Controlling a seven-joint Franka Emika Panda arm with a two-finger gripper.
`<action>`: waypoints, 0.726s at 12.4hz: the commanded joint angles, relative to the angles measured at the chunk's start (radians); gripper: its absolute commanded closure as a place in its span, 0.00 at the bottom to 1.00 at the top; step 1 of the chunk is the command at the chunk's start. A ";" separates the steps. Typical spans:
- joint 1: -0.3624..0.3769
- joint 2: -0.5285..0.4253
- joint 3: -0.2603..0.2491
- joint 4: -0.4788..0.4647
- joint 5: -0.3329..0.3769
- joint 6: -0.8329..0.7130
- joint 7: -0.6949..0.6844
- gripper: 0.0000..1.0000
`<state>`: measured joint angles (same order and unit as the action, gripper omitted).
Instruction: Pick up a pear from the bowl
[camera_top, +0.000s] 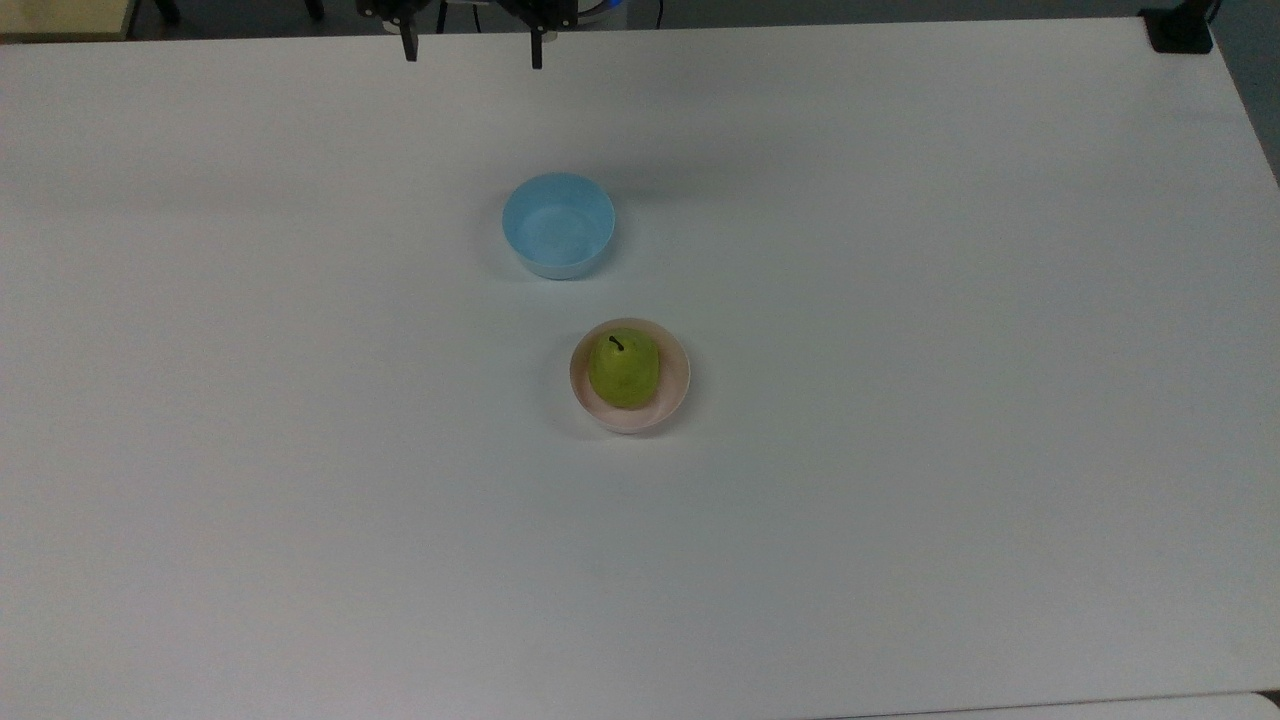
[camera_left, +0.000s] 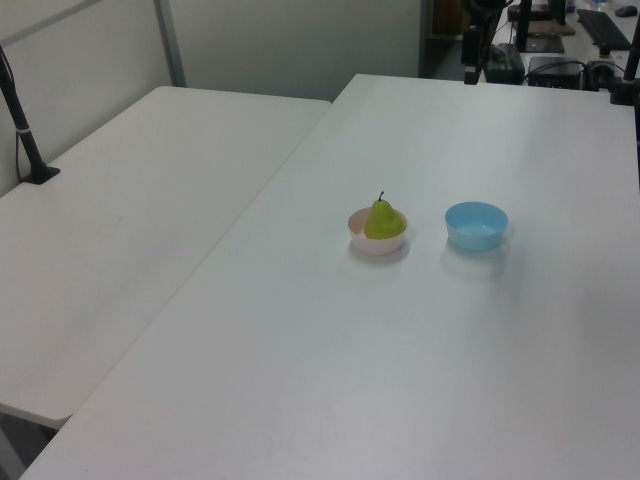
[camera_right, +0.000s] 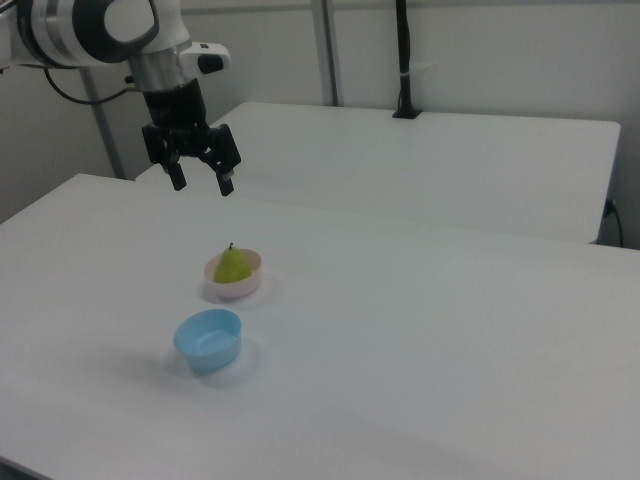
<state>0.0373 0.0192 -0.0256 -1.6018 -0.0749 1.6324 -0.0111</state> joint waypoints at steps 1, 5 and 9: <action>-0.014 -0.019 -0.002 -0.033 0.024 0.030 -0.023 0.00; -0.013 -0.015 0.000 -0.032 0.024 0.032 -0.023 0.00; -0.008 0.007 0.000 -0.027 0.026 0.043 -0.030 0.00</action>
<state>0.0305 0.0203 -0.0257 -1.6109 -0.0734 1.6365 -0.0112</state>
